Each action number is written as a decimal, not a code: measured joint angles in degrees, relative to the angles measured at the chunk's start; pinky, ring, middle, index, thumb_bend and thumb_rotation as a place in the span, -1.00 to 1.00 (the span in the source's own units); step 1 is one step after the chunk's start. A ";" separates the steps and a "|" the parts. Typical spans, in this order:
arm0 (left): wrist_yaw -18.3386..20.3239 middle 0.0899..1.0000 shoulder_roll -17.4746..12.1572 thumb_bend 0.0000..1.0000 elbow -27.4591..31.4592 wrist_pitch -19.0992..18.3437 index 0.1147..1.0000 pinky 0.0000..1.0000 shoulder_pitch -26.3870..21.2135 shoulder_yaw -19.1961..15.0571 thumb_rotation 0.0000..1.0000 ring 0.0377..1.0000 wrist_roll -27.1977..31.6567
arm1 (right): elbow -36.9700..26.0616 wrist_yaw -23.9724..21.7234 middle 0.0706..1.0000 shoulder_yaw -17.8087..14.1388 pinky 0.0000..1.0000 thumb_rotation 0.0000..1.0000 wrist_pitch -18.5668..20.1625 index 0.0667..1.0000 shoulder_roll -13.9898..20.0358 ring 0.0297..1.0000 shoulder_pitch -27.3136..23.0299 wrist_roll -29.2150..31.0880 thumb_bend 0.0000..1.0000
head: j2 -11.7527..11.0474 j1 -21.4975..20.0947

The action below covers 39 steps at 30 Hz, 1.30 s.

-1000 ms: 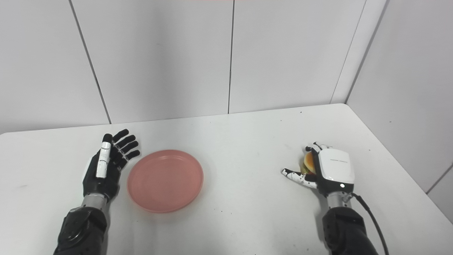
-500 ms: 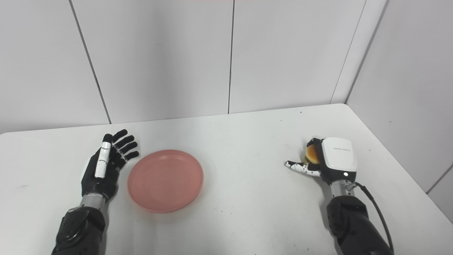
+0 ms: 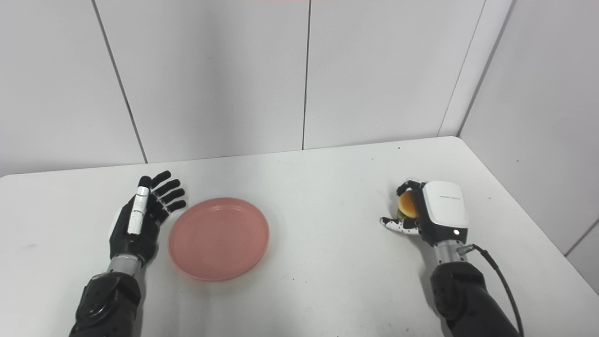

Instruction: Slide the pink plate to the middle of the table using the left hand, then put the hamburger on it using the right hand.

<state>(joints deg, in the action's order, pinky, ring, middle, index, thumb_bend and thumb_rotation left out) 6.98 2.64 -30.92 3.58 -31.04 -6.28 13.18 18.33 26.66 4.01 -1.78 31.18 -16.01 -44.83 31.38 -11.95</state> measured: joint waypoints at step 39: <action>-1.18 0.30 4.40 0.51 -8.26 9.04 0.27 0.26 -2.69 2.20 0.39 0.34 -1.40 | -19.52 -20.16 -0.36 11.82 -0.59 -0.72 -3.78 -0.12 -14.14 -0.48 -9.71 -2.07 0.02 | -0.88 16.08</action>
<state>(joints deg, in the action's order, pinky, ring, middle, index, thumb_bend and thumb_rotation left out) 5.81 7.03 -39.18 12.62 -33.73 -4.07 11.77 -1.19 6.51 15.83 -5.56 17.05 -25.72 -46.90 30.50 4.13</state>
